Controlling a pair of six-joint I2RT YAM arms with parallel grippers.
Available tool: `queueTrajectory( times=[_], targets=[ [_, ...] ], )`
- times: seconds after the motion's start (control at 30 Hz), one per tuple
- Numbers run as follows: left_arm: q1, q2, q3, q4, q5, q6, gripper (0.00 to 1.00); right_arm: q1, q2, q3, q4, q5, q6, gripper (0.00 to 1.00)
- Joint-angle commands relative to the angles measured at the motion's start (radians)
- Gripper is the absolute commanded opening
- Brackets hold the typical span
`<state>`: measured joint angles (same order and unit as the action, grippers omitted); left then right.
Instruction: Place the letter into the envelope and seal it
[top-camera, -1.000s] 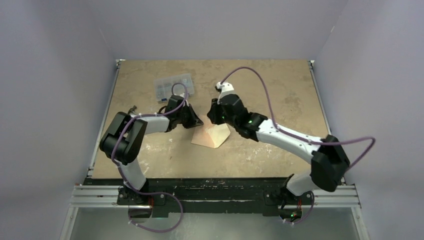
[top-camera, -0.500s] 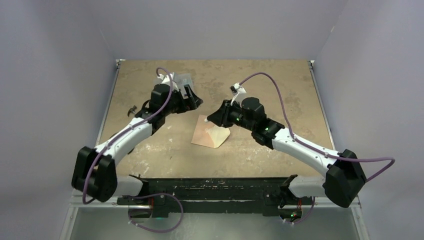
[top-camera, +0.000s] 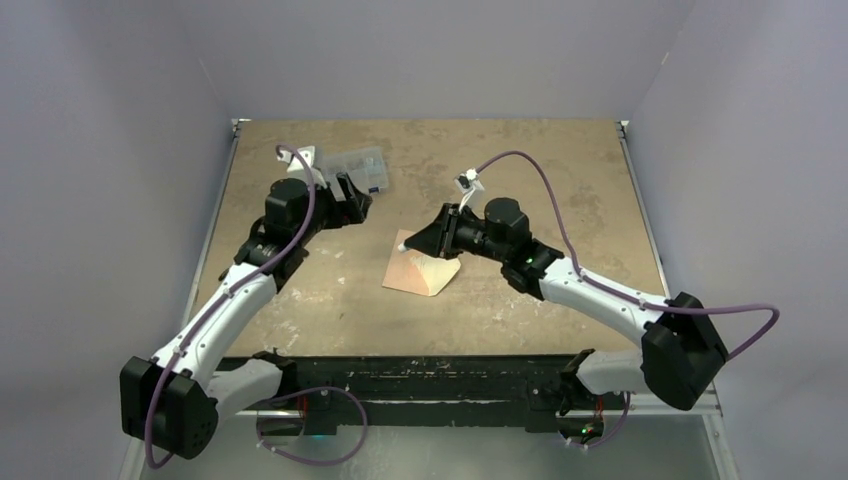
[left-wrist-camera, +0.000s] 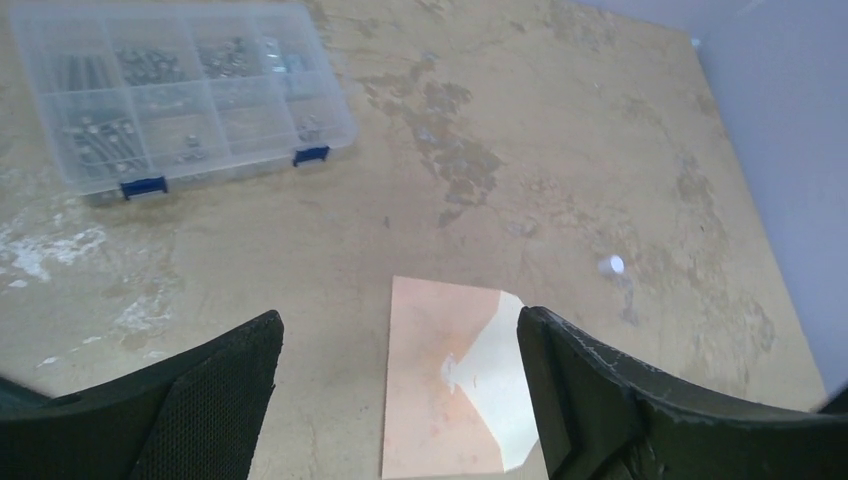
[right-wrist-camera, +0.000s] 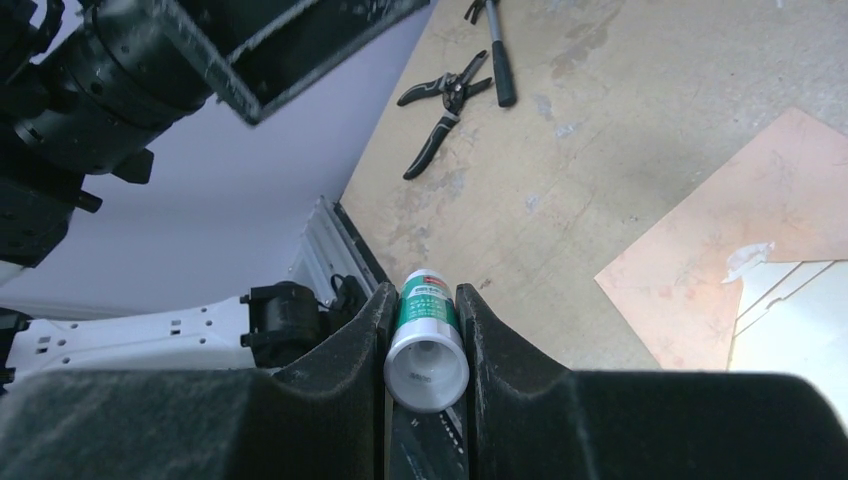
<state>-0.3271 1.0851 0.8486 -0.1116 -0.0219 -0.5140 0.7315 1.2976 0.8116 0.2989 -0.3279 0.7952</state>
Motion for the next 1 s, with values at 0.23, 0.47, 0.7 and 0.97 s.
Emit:
queueTrajectory(
  times=[0.23, 0.47, 0.7, 0.97],
  targets=[
    [0.005, -0.129, 0.014, 0.058, 0.476, 0.306, 0.87, -0.054, 0.012, 0.058, 0.056, -0.184, 0.091, 0.0],
    [0.005, -0.057, 0.022, 0.075, 0.405, 0.177, 0.81, -0.099, 0.054, 0.071, -0.081, -0.022, 0.052, 0.0],
    [0.005, 0.019, -0.017, 0.096, 0.385, 0.069, 0.75, -0.313, 0.034, -0.121, -0.057, -0.005, 0.102, 0.0],
    [0.003, 0.101, -0.039, 0.147, 0.387, 0.013, 0.74, -0.567, 0.099, -0.351, 0.144, -0.132, 0.281, 0.0]
  ],
)
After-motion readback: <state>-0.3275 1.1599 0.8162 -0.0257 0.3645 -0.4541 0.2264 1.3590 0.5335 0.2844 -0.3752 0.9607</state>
